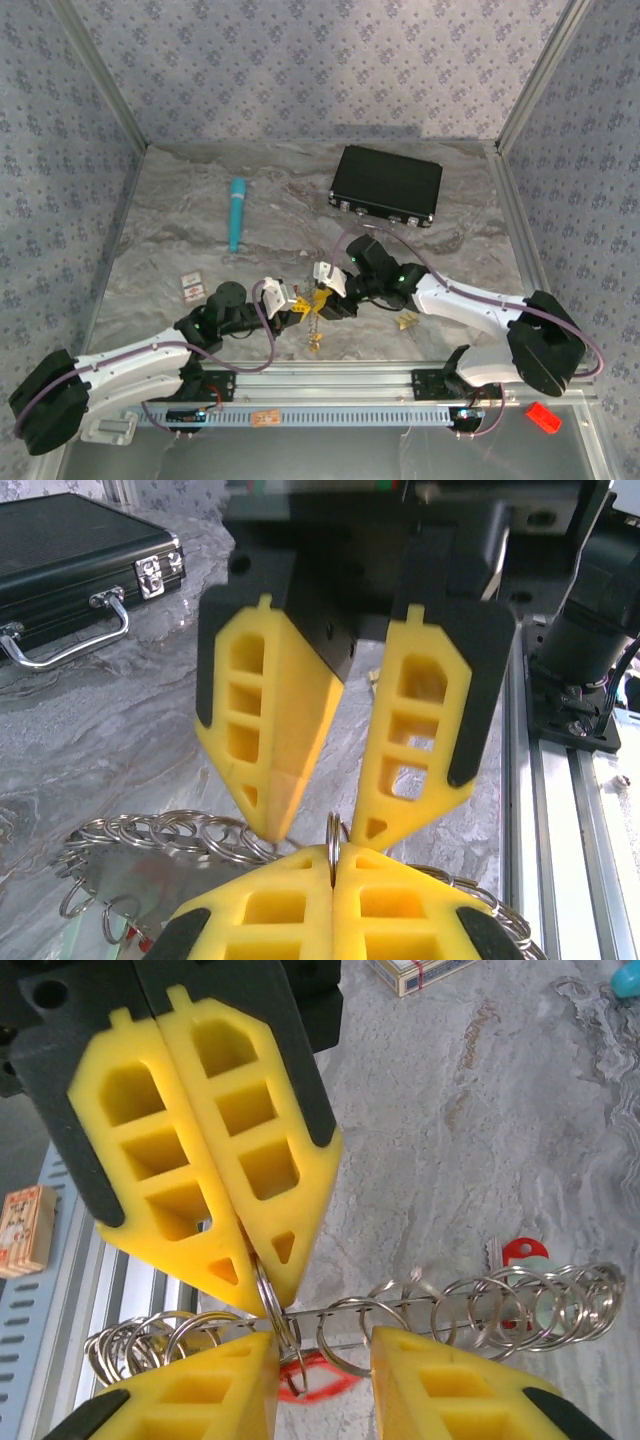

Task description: Put the keys on the keyring

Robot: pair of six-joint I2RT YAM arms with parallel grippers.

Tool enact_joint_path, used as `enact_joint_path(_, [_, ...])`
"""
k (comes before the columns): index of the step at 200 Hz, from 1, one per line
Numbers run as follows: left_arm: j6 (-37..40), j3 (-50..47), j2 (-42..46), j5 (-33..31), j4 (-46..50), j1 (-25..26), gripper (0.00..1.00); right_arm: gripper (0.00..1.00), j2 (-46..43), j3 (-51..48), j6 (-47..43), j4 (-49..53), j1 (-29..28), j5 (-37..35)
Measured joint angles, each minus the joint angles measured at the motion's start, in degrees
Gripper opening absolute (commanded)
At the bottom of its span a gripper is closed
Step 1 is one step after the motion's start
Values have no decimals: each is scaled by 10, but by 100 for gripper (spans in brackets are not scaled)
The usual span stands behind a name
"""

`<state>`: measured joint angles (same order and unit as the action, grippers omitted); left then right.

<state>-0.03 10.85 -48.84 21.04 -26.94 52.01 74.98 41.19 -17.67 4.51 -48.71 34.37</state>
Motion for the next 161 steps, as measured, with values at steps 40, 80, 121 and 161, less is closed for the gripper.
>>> enact_joint_path(40, [-5, -6, -6, -5, -18, -1, 0, 26, 0, -21, 31, -50, 1, 6])
enact_joint_path(80, [-7, -6, -8, -9, -23, -2, 0, 30, -4, -21, 33, -54, 6, 10])
enact_joint_path(121, [-7, -6, -7, -9, -25, -2, 0, 31, -26, -21, 31, -44, 11, 10])
enact_joint_path(161, [-7, -6, -7, -9, -25, -2, 0, 27, -28, -20, 26, -38, 11, 14])
